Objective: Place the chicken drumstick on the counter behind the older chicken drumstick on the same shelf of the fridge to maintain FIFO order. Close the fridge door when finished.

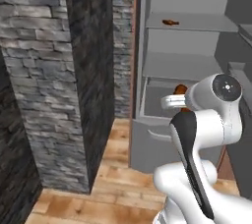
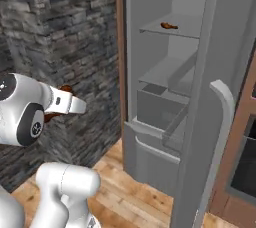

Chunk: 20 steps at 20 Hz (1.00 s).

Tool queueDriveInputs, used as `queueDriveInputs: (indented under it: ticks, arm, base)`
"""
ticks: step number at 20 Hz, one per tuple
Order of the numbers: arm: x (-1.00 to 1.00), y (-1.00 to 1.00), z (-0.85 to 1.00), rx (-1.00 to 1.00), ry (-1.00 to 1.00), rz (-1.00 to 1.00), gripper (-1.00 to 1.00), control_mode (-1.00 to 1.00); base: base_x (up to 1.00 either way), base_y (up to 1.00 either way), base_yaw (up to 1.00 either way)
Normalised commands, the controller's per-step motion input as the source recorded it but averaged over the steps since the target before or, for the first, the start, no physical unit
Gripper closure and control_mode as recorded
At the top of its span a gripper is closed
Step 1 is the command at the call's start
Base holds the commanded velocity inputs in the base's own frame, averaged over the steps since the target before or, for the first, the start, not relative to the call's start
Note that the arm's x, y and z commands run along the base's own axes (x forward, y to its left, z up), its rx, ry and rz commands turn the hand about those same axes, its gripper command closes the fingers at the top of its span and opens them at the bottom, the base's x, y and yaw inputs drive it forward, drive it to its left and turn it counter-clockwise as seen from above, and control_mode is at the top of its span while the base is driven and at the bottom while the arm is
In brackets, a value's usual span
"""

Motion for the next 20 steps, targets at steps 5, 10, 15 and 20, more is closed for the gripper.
queueDriveInputs:
  ticks: [5, 10, 15, 20]
  arm:
    - [0.0, 0.0, 0.0, 0.0, 0.0, 0.0, 1.0, 1.0]
    - [0.0, 0.0, 0.0, 0.0, 0.0, 0.0, 1.0, 1.0]
    - [0.0, 0.0, 0.0, 0.0, 0.0, 0.0, 1.0, 1.0]
    - [0.0, 0.0, 0.0, 0.0, 0.0, 0.0, 1.0, 1.0]
  base:
    - [1.0, 0.51, -0.62]
    - [0.89, 0.09, -0.44]
    - [0.86, 0.0, -0.32]
    - [0.41, 0.0, -0.11]
